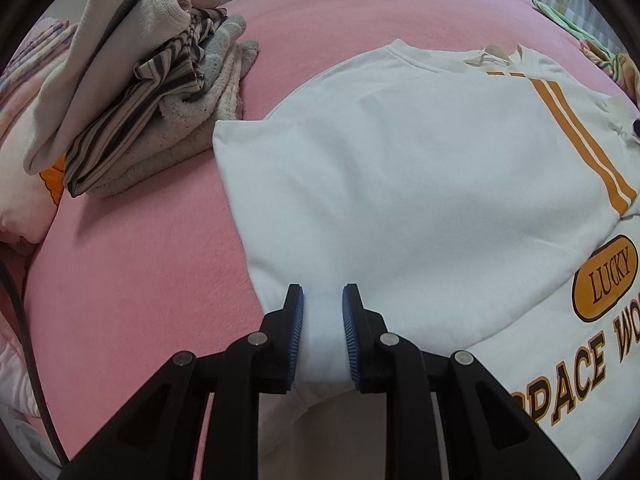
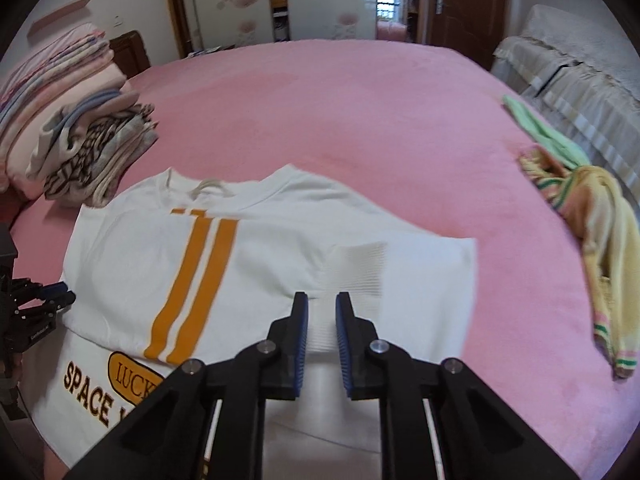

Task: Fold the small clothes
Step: 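Fold the side edge inward over the body with the left tool, release, then move both tools to the hem and grasp it with both tools, then lift the hem with both tools and fold it toward the collar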

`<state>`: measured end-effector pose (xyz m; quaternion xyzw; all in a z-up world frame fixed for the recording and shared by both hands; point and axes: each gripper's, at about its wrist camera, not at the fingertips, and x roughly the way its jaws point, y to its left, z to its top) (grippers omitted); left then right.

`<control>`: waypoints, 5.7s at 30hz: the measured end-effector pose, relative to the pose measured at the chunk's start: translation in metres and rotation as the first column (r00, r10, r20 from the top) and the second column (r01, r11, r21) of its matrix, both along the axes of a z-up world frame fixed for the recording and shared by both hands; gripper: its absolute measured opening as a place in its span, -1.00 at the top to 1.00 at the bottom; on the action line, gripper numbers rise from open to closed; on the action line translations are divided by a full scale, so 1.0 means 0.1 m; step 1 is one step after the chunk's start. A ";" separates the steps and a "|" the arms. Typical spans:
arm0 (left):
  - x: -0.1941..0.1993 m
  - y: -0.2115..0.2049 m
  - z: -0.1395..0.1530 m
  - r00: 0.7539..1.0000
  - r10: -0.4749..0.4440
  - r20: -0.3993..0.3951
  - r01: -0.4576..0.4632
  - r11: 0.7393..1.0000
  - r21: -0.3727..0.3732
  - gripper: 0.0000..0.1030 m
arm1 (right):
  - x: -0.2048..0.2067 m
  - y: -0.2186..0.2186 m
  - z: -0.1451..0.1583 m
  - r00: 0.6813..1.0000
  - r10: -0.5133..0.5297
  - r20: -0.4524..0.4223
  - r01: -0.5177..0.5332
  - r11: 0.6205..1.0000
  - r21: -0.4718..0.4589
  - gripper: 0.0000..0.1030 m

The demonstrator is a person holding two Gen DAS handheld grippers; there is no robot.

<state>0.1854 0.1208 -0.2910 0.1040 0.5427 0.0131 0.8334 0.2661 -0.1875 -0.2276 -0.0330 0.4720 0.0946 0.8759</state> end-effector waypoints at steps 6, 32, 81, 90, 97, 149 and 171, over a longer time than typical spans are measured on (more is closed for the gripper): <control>0.04 0.15 -0.03 1.000 0.014 -0.003 -0.014 0.999 -0.045 0.64 | 0.05 -0.04 -0.34 0.997 -0.011 -0.073 0.009 1.000 -0.026 0.86; -1.00 0.12 1.24 0.974 0.120 0.193 -0.106 0.991 -0.082 -0.60 | -1.33 -0.50 0.98 0.994 -0.023 0.107 0.024 1.000 -0.012 0.79; -1.80 0.93 0.05 0.989 0.137 -0.054 -0.146 0.949 -0.281 -0.51 | -2.36 -1.22 -0.41 0.974 -0.022 -0.228 0.050 0.992 0.120 0.14; -1.80 0.91 0.03 0.988 0.120 -0.094 -0.145 0.928 -0.344 -0.09 | -2.36 -1.17 -0.44 0.968 0.026 -0.251 0.019 0.985 0.174 0.67; -1.79 0.93 0.03 0.985 0.130 -0.116 -0.164 0.917 -0.363 -0.04 | -2.34 -1.19 -0.47 0.962 0.011 -0.275 0.041 0.982 0.184 0.66; 1.15 0.94 0.84 0.898 0.436 0.064 -0.369 0.824 -0.430 0.90 | 0.46 -1.29 0.35 0.984 -0.168 -0.051 0.176 0.930 0.323 0.90; 1.55 0.81 0.64 0.900 0.435 0.033 -0.351 0.766 -0.538 -0.39 | 1.02 -1.22 0.12 0.958 -0.269 -0.103 0.288 0.901 0.325 -0.03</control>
